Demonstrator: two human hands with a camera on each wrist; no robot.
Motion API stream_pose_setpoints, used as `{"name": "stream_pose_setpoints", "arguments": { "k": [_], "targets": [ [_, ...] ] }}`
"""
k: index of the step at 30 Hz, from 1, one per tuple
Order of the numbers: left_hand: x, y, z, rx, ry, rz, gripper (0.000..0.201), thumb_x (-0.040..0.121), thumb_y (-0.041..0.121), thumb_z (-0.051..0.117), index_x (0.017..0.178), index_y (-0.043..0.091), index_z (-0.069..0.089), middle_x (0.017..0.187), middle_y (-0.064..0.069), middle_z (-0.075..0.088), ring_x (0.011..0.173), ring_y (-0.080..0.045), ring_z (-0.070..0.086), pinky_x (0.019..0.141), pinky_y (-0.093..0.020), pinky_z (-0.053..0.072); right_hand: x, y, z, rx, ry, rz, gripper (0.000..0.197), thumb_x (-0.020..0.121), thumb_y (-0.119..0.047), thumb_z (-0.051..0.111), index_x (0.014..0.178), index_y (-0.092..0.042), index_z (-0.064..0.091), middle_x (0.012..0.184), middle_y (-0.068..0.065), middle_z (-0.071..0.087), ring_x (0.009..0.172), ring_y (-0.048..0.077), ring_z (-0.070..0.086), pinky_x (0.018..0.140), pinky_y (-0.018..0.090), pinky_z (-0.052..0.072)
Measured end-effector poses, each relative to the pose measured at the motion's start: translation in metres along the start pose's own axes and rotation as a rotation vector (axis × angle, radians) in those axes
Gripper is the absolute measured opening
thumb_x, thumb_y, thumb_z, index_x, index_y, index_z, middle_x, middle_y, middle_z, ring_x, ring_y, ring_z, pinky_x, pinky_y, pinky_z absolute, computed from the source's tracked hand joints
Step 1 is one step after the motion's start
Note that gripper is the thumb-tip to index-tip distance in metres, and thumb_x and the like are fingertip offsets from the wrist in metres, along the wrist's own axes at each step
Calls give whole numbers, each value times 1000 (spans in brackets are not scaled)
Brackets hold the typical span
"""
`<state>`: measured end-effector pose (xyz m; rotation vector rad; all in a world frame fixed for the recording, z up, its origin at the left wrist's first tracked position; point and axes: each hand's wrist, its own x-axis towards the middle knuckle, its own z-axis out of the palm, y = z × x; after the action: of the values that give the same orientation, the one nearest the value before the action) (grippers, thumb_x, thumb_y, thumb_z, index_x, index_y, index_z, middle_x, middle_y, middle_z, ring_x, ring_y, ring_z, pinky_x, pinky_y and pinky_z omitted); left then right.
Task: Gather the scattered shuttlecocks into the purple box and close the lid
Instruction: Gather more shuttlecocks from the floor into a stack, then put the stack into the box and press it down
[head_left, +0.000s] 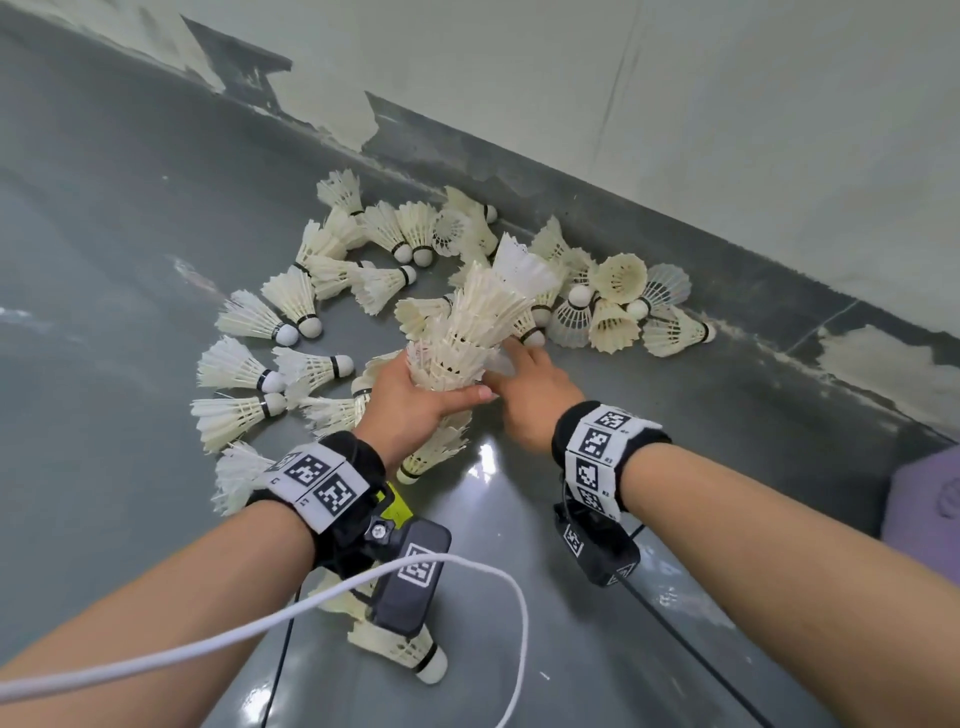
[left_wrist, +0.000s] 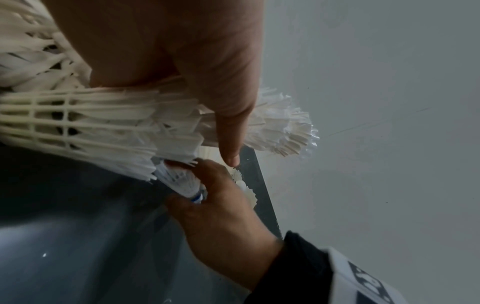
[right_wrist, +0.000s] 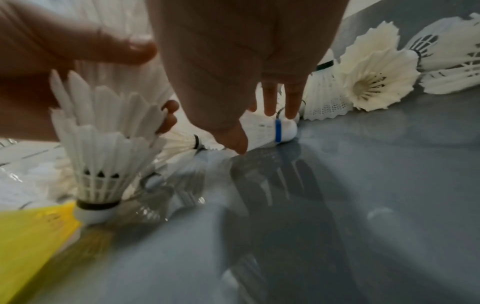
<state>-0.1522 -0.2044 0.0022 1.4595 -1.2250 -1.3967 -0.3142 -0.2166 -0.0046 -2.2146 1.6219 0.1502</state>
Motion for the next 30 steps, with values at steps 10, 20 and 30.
{"name": "stream_pose_setpoints", "arguments": {
  "k": [10,20,30],
  "targets": [
    [-2,5,12,15,-13,-25,56,62,11,87,112,13,62,102,1,72,94,-13,69,87,-33,54,-26,52,-46,557,657,386,21,98,-31,46,96,-13,55,101,8,57,88,22,52,73,23,31],
    [-24,37,56,27,-143,24,51,65,2,84,111,9,62,96,-3,74,84,-10,71,81,-27,56,-70,69,-104,1155,825,232,25,97,-32,52,73,-23,55,80,-4,60,86,12,65,91,34,55],
    [-38,64,137,164,-476,90,54,65,18,87,109,27,56,103,12,68,95,-4,64,93,-30,51,-139,111,-122,934,739,382,41,83,-58,45,75,-18,48,82,3,54,81,27,55,88,55,47]
  ]
}}
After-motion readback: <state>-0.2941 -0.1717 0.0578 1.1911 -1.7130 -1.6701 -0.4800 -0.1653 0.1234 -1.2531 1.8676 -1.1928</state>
